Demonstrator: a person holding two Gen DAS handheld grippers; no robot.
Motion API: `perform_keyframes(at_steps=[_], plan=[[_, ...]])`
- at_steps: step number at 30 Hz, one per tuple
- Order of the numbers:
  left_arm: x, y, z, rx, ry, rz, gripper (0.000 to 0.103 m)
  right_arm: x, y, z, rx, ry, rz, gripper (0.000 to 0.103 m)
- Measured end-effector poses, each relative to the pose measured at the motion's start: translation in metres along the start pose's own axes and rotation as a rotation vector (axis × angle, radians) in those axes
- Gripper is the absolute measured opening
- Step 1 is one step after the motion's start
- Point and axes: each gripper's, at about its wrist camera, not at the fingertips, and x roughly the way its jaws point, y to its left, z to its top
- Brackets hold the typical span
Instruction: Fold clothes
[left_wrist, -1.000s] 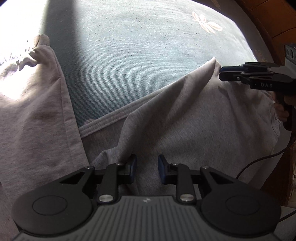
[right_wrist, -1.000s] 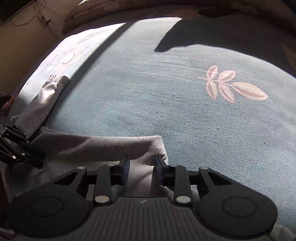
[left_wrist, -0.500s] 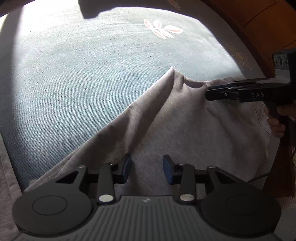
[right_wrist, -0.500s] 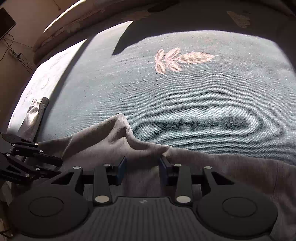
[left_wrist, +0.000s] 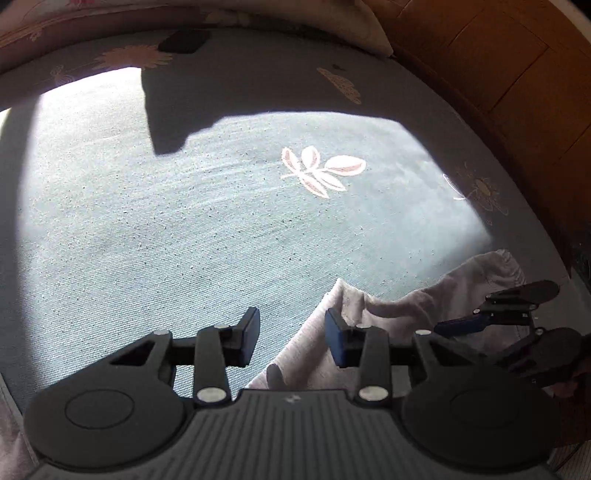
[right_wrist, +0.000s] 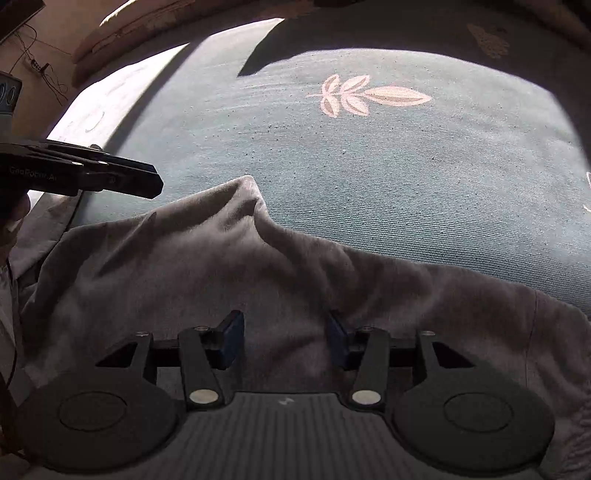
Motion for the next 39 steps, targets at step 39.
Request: perform_keyframes(at_steps=[39], plan=[[0.009, -0.062, 0.036, 0.205, 0.092, -0.391, 0.053, -0.017, 0.015, -0.009, -0.04, -0.06, -0.024, 0.085]])
